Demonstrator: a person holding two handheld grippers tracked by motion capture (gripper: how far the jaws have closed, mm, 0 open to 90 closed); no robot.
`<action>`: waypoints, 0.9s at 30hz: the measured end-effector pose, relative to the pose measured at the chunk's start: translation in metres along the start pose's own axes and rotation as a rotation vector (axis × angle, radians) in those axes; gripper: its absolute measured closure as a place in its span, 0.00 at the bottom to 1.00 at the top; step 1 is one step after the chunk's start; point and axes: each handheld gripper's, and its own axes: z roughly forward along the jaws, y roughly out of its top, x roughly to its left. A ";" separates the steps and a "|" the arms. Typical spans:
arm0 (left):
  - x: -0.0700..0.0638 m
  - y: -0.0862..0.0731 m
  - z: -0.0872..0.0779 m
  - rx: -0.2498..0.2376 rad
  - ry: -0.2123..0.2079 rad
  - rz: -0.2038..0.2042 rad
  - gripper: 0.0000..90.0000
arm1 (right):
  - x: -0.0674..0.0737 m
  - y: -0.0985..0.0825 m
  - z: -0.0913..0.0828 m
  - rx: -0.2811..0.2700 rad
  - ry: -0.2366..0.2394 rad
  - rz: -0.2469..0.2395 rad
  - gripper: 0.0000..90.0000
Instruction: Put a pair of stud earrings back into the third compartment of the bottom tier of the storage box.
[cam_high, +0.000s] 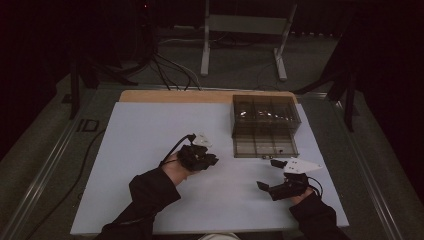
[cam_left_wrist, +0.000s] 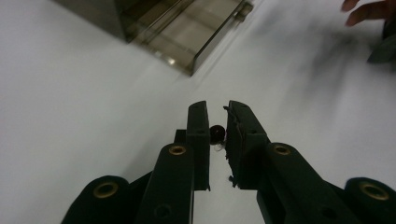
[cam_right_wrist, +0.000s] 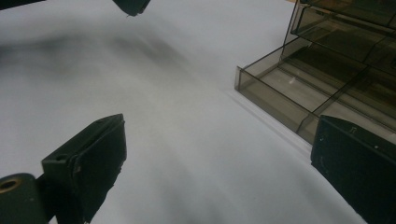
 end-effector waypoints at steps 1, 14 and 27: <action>0.000 0.002 0.002 0.003 -0.001 0.010 0.91 | 0.000 0.000 0.000 0.002 0.000 -0.002 0.04; 0.002 0.030 0.022 -0.012 -0.033 0.031 0.91 | 0.001 0.001 0.000 -0.002 0.004 -0.004 0.04; 0.006 0.055 0.039 -0.028 -0.028 0.048 0.91 | 0.000 0.000 -0.001 -0.006 0.005 0.000 0.04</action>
